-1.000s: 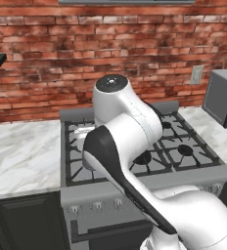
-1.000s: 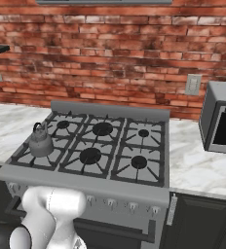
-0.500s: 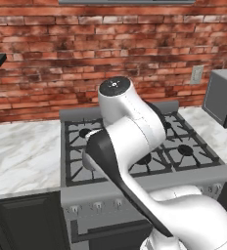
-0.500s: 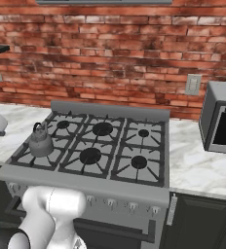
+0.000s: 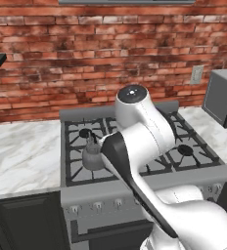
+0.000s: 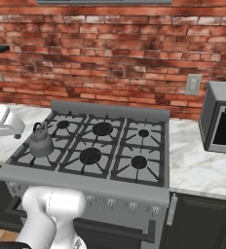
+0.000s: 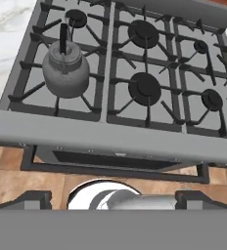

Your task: The kettle is done boiling. Turn off the stove, then wait for 300 timesteps before moving the kettle to the dining table.

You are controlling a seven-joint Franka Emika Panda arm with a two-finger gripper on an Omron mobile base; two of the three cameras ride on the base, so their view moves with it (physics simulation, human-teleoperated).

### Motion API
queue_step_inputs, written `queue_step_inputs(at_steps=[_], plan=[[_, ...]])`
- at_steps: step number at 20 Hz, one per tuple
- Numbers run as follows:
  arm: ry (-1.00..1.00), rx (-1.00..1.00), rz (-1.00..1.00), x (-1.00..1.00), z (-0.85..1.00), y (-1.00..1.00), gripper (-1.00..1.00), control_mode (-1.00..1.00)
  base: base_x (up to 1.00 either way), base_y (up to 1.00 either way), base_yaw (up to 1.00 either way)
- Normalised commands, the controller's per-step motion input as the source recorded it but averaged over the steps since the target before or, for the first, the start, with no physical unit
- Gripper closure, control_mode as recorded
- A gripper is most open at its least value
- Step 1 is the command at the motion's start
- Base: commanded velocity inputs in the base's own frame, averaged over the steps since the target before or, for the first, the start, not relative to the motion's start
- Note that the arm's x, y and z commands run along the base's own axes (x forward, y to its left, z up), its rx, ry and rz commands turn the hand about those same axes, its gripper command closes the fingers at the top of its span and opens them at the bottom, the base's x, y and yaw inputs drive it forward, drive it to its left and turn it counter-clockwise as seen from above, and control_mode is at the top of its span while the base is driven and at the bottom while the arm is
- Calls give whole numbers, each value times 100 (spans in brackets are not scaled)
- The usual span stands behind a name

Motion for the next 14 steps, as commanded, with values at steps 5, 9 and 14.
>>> queue_step_inputs(at_steps=[5, 9, 14], plan=[[0, 0, 4, 49, -1, 1, -100, -100, 0, 0, 0], [1, 0, 1, 54, 0, 7, -100, -100, 0, 0, 0], [5, 0, 0, 53, -4, 27, -100, -100, 0, 0, 0]])
